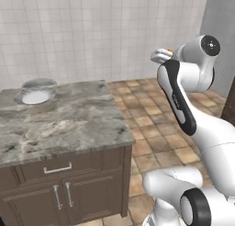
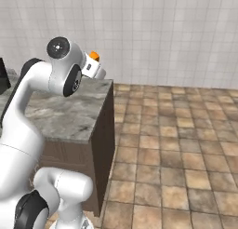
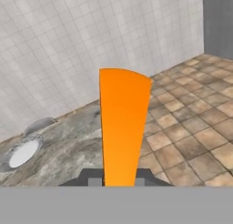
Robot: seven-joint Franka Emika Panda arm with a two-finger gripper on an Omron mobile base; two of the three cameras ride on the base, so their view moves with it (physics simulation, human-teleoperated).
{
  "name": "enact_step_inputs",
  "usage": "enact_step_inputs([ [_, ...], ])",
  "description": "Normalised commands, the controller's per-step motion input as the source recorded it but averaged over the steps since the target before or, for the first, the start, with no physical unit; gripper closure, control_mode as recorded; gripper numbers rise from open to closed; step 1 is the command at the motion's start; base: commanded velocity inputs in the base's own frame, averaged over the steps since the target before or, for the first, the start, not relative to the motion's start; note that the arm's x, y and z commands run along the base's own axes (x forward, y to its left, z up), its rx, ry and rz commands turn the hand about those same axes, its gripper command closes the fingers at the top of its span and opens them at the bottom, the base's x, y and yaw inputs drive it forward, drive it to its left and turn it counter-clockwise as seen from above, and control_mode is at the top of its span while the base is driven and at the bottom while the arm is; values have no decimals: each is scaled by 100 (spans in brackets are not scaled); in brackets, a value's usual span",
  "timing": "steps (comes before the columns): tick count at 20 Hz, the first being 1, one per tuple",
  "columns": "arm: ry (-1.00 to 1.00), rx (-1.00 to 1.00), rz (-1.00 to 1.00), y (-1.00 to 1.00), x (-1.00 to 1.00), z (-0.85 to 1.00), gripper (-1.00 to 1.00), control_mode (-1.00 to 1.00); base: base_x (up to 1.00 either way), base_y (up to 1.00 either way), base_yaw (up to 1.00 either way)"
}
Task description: Take the cheese, chicken drumstick, and lime from the fridge and place them on the plate on the dining counter to create an appetizer plate.
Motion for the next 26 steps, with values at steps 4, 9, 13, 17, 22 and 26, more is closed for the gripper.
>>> enact_step_inputs([
  [4, 0, 0, 0, 0, 0, 0, 100, 100, 0, -78, 28],
  [9, 0, 0, 0, 0, 0, 0, 100, 100, 4, -79, 26],
  [13, 0, 0, 0, 0, 0, 0, 100, 100, 36, -62, 22],
  [17, 0, 0, 0, 0, 0, 0, 100, 100, 73, -47, 18],
  [22, 0, 0, 0, 0, 0, 0, 100, 100, 84, -45, 12],
  [26, 0, 0, 0, 0, 0, 0, 100, 100, 99, -51, 9],
])
